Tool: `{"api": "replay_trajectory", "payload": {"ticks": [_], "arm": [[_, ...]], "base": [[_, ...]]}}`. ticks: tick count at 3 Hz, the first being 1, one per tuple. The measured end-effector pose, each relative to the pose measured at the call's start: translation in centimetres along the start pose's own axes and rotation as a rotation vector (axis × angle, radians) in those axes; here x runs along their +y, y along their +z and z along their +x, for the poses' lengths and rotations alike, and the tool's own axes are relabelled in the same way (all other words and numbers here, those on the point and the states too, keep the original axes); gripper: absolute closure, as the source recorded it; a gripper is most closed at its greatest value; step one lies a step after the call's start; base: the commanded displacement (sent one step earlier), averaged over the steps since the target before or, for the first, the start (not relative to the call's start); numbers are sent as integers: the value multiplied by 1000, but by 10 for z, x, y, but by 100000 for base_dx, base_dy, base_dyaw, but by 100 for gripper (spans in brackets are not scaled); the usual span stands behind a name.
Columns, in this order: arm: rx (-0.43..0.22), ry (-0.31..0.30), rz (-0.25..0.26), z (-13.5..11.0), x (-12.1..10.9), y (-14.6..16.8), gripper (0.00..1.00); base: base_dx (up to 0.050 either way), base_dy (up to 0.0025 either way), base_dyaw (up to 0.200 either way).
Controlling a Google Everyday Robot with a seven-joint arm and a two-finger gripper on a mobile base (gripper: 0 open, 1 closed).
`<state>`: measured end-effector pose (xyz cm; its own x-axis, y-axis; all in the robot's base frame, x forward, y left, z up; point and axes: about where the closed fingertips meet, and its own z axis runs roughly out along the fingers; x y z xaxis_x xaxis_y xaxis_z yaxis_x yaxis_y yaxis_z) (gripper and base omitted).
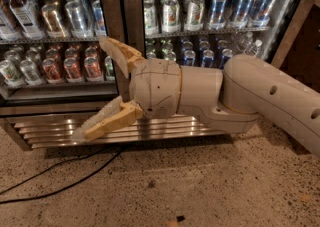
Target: Open left fridge door
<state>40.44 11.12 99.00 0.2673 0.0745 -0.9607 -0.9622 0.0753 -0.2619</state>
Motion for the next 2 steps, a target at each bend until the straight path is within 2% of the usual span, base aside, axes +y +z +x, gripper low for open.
{"api": "replay_trajectory", "payload": {"ticks": [1, 2], "arm": [[8, 34, 4, -1, -3, 1, 0], [24, 104, 23, -9, -10, 1, 0]], "base": [[0, 0, 0], [0, 0, 0]]}}
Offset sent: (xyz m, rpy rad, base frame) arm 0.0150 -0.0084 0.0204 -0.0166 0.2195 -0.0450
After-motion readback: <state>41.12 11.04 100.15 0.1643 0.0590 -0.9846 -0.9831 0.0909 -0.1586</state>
